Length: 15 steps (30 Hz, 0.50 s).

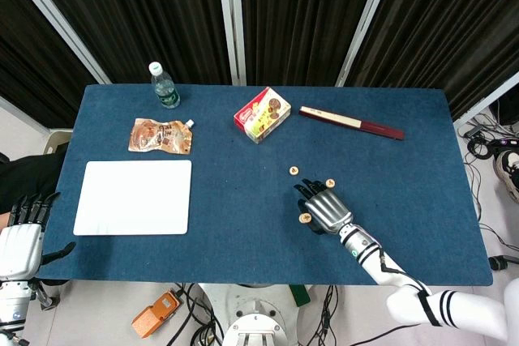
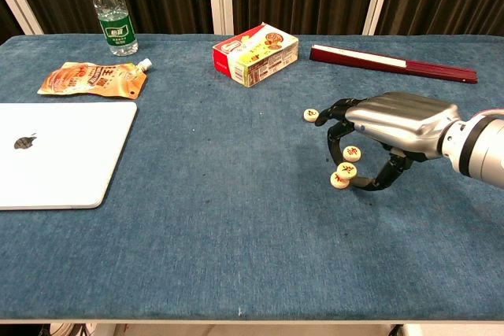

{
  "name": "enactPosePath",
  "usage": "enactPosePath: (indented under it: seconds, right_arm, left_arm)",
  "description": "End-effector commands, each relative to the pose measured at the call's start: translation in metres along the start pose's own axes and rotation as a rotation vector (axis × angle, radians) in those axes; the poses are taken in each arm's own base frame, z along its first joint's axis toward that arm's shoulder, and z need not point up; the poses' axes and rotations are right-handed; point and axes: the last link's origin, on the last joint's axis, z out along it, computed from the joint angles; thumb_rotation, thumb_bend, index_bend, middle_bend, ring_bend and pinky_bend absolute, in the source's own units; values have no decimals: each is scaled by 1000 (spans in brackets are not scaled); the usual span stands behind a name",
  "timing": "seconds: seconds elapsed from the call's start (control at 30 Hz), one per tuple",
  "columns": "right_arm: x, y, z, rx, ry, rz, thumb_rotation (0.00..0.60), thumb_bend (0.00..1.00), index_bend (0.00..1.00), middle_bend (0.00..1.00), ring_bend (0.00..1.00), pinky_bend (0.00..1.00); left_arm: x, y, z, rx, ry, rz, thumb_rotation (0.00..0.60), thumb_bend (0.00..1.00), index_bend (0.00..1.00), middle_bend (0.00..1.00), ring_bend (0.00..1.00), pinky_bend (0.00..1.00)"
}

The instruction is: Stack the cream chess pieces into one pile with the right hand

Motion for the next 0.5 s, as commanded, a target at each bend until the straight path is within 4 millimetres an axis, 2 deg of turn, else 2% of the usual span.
enactPosePath:
  seconds: [0.03,0.5]
  right_arm:
    - [-1,-1,1,2,-2,-1,600,490,559,183,126,206]
    - [-5,0,2,-6,3,-11,600,490,526,182,125,206]
  left_arm:
    - [0,0,1,-1,0,1,600,0,120,119,99,12]
    - [0,-2,-1,4,1,-1,600,0,120,119,98,12]
